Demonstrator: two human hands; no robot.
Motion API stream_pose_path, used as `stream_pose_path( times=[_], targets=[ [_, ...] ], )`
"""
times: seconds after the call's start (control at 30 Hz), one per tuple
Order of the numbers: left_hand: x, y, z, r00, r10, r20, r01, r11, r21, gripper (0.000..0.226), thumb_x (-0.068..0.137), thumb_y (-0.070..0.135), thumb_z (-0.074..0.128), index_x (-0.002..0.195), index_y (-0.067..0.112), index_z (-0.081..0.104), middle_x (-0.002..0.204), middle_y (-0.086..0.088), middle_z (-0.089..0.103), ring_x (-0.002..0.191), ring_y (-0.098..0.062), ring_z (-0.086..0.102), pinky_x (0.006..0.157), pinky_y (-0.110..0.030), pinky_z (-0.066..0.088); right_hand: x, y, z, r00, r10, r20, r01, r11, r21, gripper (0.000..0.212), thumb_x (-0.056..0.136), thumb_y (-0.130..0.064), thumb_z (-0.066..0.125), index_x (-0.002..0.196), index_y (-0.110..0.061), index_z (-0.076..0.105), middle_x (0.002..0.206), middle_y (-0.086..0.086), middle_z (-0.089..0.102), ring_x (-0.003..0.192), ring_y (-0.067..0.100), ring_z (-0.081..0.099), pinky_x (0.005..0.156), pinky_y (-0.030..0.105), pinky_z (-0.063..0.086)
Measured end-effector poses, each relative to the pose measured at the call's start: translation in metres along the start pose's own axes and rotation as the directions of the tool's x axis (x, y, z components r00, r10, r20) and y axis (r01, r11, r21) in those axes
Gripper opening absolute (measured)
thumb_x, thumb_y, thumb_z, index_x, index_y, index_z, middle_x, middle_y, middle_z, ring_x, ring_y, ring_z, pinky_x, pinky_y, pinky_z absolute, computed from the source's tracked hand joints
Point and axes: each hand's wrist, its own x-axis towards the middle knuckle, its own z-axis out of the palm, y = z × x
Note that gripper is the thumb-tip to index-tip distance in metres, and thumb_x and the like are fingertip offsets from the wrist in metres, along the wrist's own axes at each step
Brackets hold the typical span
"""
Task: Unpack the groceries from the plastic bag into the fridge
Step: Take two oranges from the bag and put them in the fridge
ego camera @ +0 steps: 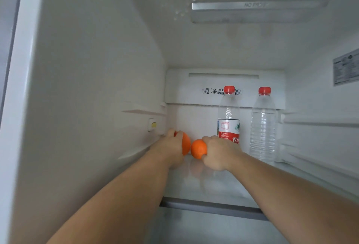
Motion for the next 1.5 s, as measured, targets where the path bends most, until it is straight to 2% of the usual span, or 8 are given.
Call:
stream_pose_path(
  times=[0.17, 0.43, 0.7, 0.87, 1.03, 1.27, 1.37, 1.5],
  targets=[
    [-0.001, -0.003, 0.003, 0.999, 0.036, -0.016, -0.037, 0.998, -0.06, 0.071, 0.088, 0.02, 0.058, 0.15, 0.017, 0.024, 0.154, -0.005, 0.025, 0.138, -0.028, 0.034, 0.111, -0.036, 0.034, -0.001, -0.002, -0.001, 0.998, -0.002, -0.055, 0.004, 0.999, 0.042, 0.049, 0.085, -0.034, 0.052, 0.131, -0.02, 0.042, 0.127, 0.004, 0.05, 0.113, 0.032, 0.055, 0.081, 0.036, 0.044],
    [-0.017, 0.012, -0.021, 0.992, -0.028, -0.122, 0.015, 0.994, -0.105, 0.072, 0.084, 0.032, 0.062, 0.149, 0.026, 0.031, 0.153, 0.0, 0.032, 0.135, -0.027, 0.038, 0.109, -0.042, 0.037, -0.005, -0.005, -0.012, 0.994, 0.008, -0.113, 0.008, 0.99, 0.141, 0.053, 0.086, -0.038, 0.054, 0.134, -0.018, 0.043, 0.131, 0.004, 0.048, 0.117, 0.03, 0.053, 0.087, 0.037, 0.047],
    [-0.063, 0.026, -0.068, 0.994, -0.092, -0.062, 0.088, 0.994, -0.064, 0.074, 0.081, 0.036, 0.062, 0.148, 0.027, 0.032, 0.145, -0.007, 0.042, 0.133, -0.029, 0.042, 0.107, -0.041, 0.041, -0.039, -0.002, -0.052, 0.989, 0.015, -0.145, 0.011, 0.984, 0.177, 0.054, 0.085, -0.039, 0.053, 0.133, -0.017, 0.044, 0.135, 0.002, 0.045, 0.121, 0.026, 0.05, 0.089, 0.038, 0.048],
    [-0.095, 0.029, -0.069, 0.995, -0.1, -0.025, 0.099, 0.993, -0.058, 0.057, 0.083, 0.043, 0.052, 0.137, 0.027, 0.044, 0.132, -0.007, 0.051, 0.122, -0.03, 0.052, 0.1, -0.045, 0.046, -0.068, 0.01, -0.063, 0.996, 0.016, -0.091, -0.002, 0.988, 0.153, 0.056, 0.084, -0.042, 0.053, 0.133, -0.017, 0.043, 0.136, 0.001, 0.046, 0.118, 0.026, 0.052, 0.087, 0.036, 0.048],
    [-0.113, 0.039, -0.071, 0.997, -0.035, -0.067, 0.028, 0.995, -0.099, 0.04, 0.088, 0.039, 0.053, 0.128, 0.031, 0.052, 0.126, -0.003, 0.058, 0.118, -0.028, 0.054, 0.098, -0.04, 0.047, -0.101, 0.012, -0.079, 0.998, 0.029, -0.061, -0.019, 0.986, 0.165, 0.037, 0.083, -0.043, 0.055, 0.111, -0.02, 0.051, 0.115, 0.001, 0.054, 0.103, 0.025, 0.056, 0.086, 0.039, 0.048],
    [-0.135, 0.047, -0.069, 0.988, 0.112, -0.108, -0.133, 0.969, -0.207, 0.047, 0.084, 0.046, 0.054, 0.129, 0.03, 0.052, 0.131, -0.001, 0.055, 0.122, -0.027, 0.05, 0.1, -0.041, 0.044, -0.166, 0.007, -0.105, 0.981, 0.188, -0.038, -0.185, 0.98, 0.073, 0.055, 0.089, -0.044, 0.052, 0.137, -0.021, 0.04, 0.139, 0.002, 0.046, 0.126, 0.024, 0.048, 0.102, 0.04, 0.041],
    [-0.153, 0.045, -0.066, 0.977, 0.188, -0.097, -0.208, 0.935, -0.288, 0.043, 0.087, 0.046, 0.052, 0.128, 0.032, 0.052, 0.13, 0.002, 0.053, 0.12, -0.023, 0.05, 0.101, -0.039, 0.044, -0.195, -0.011, -0.109, 0.961, 0.274, -0.033, -0.272, 0.961, 0.048, 0.063, 0.089, -0.047, 0.052, 0.144, -0.019, 0.035, 0.146, 0.002, 0.041, 0.131, 0.024, 0.044, 0.105, 0.041, 0.04],
    [-0.183, 0.031, -0.069, 0.957, 0.281, -0.077, -0.29, 0.903, -0.316, 0.052, 0.087, 0.046, 0.055, 0.136, 0.031, 0.049, 0.137, 0.002, 0.049, 0.125, -0.023, 0.048, 0.103, -0.037, 0.043, -0.228, -0.052, -0.111, 0.948, 0.318, -0.01, -0.318, 0.948, -0.029, 0.064, 0.089, -0.049, 0.052, 0.144, -0.019, 0.035, 0.144, 0.004, 0.042, 0.128, 0.025, 0.046, 0.104, 0.041, 0.04]
  ],
)
